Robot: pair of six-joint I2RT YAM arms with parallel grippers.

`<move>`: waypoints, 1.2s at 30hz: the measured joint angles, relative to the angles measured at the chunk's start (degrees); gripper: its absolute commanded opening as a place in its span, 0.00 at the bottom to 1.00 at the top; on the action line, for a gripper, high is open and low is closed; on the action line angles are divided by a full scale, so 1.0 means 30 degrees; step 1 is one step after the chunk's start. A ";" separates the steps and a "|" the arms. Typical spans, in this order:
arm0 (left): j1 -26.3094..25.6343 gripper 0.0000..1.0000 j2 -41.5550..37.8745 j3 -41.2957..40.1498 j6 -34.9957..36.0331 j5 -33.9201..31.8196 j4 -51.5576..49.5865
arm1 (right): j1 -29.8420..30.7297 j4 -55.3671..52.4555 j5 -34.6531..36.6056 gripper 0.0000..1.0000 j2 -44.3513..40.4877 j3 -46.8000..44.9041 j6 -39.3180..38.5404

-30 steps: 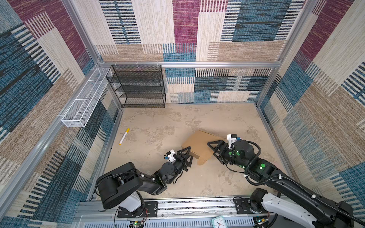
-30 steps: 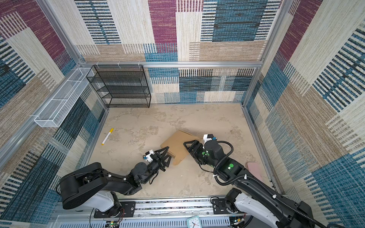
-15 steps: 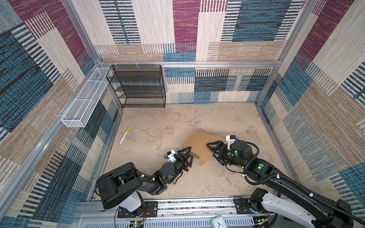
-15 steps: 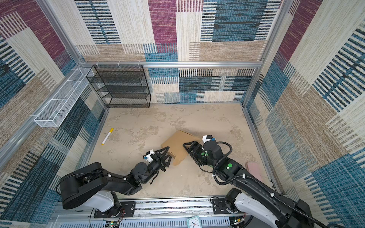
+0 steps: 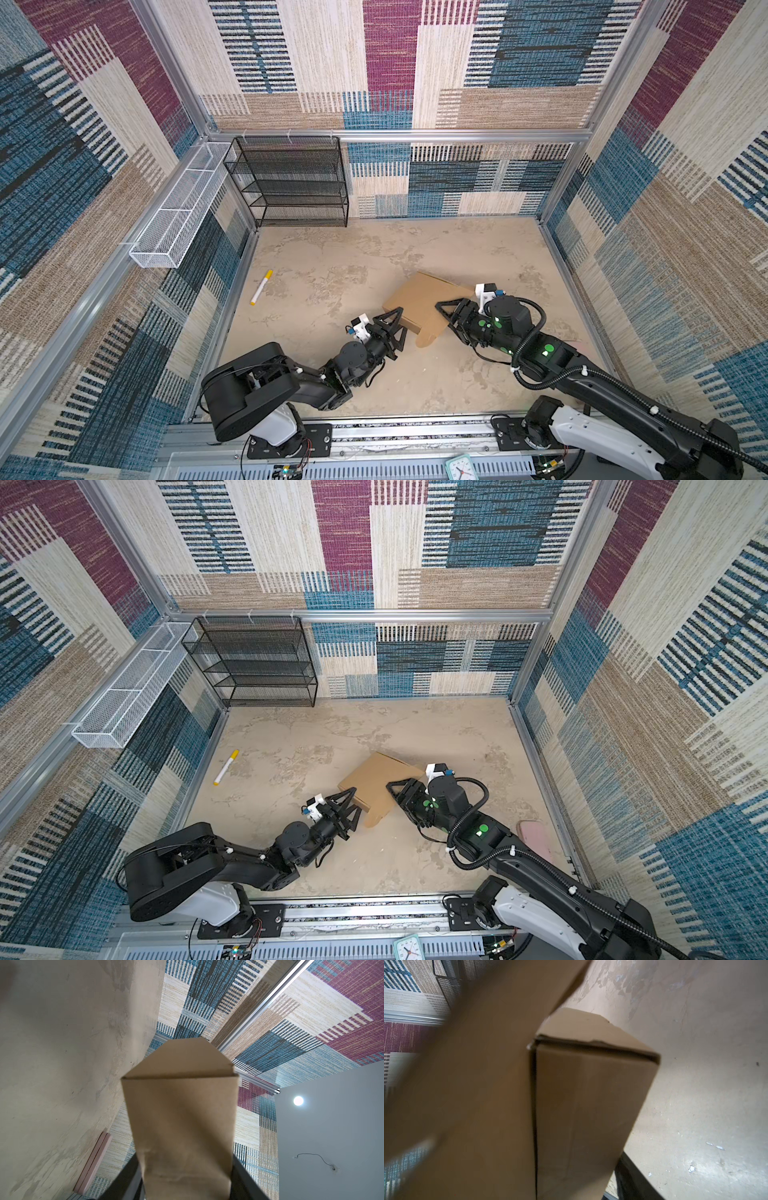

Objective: Assemble paper box
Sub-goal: Turn over the paper box at the center of the table.

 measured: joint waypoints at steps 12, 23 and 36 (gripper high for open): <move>0.0000 0.57 -0.0102 0.0095 0.0503 0.0000 0.0007 | 0.0015 -0.0073 0.0219 0.59 -0.0131 0.0051 0.0000; 0.0000 0.89 -0.0874 0.0058 0.1297 0.0102 0.0044 | 0.0015 -0.0306 0.1064 0.58 -0.0619 0.0124 0.0000; 0.0612 1.00 -0.7606 0.0036 0.4277 0.0102 -0.5122 | -0.0044 -0.3126 0.2754 0.58 -0.0627 0.2579 -0.2076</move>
